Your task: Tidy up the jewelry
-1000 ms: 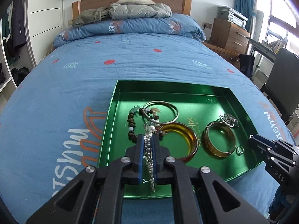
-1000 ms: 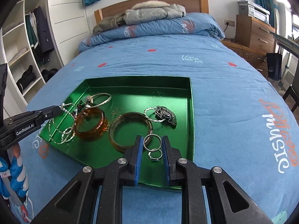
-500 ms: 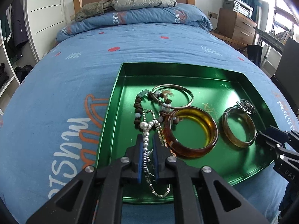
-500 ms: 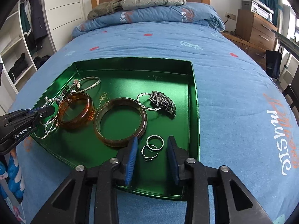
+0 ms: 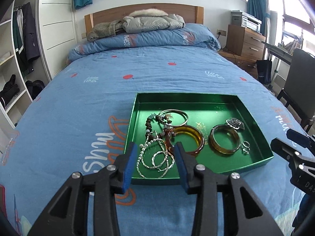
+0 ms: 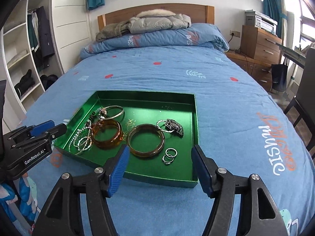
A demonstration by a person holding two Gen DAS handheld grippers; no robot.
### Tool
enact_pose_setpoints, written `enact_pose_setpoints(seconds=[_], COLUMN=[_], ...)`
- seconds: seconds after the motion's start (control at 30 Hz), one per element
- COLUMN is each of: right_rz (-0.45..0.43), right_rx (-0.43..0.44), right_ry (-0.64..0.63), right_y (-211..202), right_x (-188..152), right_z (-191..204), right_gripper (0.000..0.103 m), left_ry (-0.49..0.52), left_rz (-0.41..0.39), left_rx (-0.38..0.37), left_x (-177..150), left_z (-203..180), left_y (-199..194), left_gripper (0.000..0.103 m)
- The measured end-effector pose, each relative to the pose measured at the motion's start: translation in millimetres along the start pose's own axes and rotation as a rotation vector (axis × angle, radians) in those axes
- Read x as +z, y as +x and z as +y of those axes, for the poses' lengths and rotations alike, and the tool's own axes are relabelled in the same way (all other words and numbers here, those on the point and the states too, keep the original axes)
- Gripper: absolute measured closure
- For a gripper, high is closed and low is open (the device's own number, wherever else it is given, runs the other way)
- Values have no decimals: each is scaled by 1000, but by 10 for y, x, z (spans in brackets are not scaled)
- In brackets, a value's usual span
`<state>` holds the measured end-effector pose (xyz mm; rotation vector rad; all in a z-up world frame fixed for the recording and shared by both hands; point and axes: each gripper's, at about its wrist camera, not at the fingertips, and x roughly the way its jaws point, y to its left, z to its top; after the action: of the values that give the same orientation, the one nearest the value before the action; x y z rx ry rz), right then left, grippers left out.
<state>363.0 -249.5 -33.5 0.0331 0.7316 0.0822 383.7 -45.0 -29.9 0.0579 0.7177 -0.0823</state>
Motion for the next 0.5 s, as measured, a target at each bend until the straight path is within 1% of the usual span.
enact_pose_setpoints(seconds=[0.2, 0.23, 0.3, 0.4, 0.5], right_rz=[-96, -109, -133, -162, -171], right_rx=[-4, -5, -5, 4, 2], right_ry=[-21, -24, -26, -25, -23], right_y=[-568, -658, -840, -1116, -1336], right_x=[-60, -81, -128, -229, -350], right_z=[85, 102, 122, 157, 184], right_gripper=[26, 23, 15, 9, 8], left_ry=[-4, -6, -2, -9, -6], left_rz=[-64, -73, -91, -111, -125], left_rx=[18, 25, 39, 49, 63], left_x=[-116, -154, -241, -361, -492], left_z=[24, 32, 36, 51, 35], left_y=[-538, -629, -819, -1065, -1314], left_gripper=[62, 62, 62, 62, 62])
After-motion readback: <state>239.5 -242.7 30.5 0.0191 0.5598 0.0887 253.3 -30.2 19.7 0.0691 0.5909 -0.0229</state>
